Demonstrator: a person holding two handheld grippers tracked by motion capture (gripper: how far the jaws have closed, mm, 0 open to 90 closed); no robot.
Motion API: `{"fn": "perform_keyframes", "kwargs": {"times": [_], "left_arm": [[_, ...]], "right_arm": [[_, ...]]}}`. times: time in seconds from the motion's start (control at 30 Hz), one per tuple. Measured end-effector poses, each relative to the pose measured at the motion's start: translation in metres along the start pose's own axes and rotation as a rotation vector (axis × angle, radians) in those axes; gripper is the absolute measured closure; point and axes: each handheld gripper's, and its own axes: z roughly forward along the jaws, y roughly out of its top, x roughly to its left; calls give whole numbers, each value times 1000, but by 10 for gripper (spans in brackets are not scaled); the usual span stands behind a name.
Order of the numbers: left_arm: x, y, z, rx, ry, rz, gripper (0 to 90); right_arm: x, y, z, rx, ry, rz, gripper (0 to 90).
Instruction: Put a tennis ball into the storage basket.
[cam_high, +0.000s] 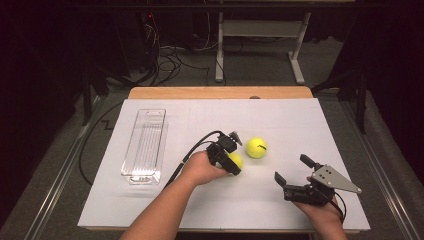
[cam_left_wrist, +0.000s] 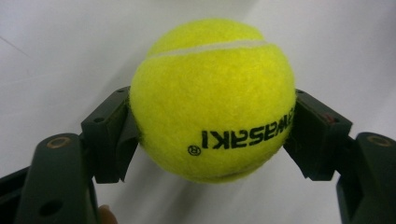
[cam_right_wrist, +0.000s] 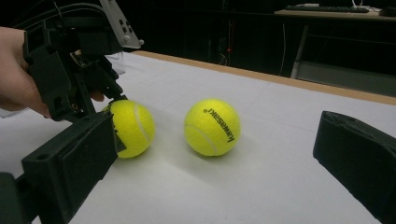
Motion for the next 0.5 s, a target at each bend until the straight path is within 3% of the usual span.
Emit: {"fn": "perform_keyframes", "kwargs": {"times": [0.5], "left_arm": [[-8,-10,-26,-8,7,31,267]], "right_arm": [[0,1,-1,-11,-2,3,1]]}}
